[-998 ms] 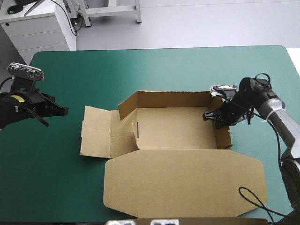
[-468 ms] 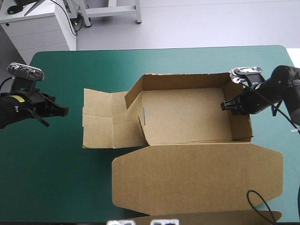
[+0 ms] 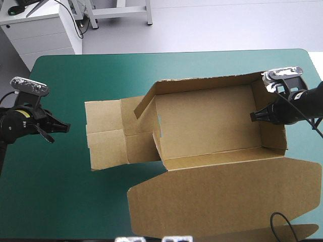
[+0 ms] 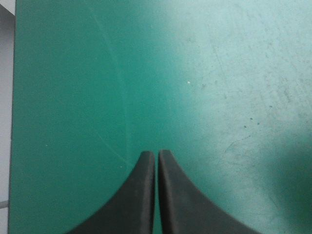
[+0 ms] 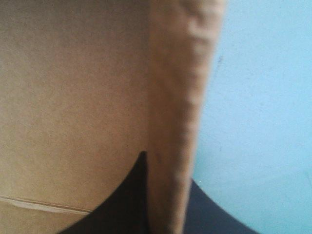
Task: Fold the box
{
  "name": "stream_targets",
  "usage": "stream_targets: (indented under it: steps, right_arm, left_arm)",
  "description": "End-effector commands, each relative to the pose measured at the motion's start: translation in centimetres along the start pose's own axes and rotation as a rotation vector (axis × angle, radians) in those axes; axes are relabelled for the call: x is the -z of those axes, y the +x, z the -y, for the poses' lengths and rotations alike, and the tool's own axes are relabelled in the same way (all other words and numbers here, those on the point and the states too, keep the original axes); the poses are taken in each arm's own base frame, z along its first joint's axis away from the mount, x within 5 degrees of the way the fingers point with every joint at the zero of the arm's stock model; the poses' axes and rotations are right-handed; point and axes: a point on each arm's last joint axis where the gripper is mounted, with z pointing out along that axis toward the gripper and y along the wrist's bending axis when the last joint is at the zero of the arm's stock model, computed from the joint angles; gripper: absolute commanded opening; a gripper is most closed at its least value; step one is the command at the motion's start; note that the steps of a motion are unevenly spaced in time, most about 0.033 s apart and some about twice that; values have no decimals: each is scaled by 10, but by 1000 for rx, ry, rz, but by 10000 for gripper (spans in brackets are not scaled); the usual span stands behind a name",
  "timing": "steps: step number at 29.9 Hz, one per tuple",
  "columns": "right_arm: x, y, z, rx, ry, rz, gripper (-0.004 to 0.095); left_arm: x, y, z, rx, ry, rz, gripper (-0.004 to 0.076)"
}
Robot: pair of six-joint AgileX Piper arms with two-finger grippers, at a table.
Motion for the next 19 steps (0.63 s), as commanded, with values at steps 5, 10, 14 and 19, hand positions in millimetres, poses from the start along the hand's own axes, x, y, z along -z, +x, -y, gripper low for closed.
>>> stream_targets:
  steps: [5,10,14,19]
  right_arm:
    - [31,-1,-7,29,25,128,-19]
    - [31,-2,-8,22,20,140,-19]
    - [31,-3,-9,17,6,152,-20]
    - [31,-5,-9,13,5,174,-19]
  left_arm:
    - [-26,15,6,102,41,98,16]
    - [-46,19,25,78,230,147,16]
    - [-53,14,38,79,394,181,16]
    - [-59,9,53,102,595,205,15]
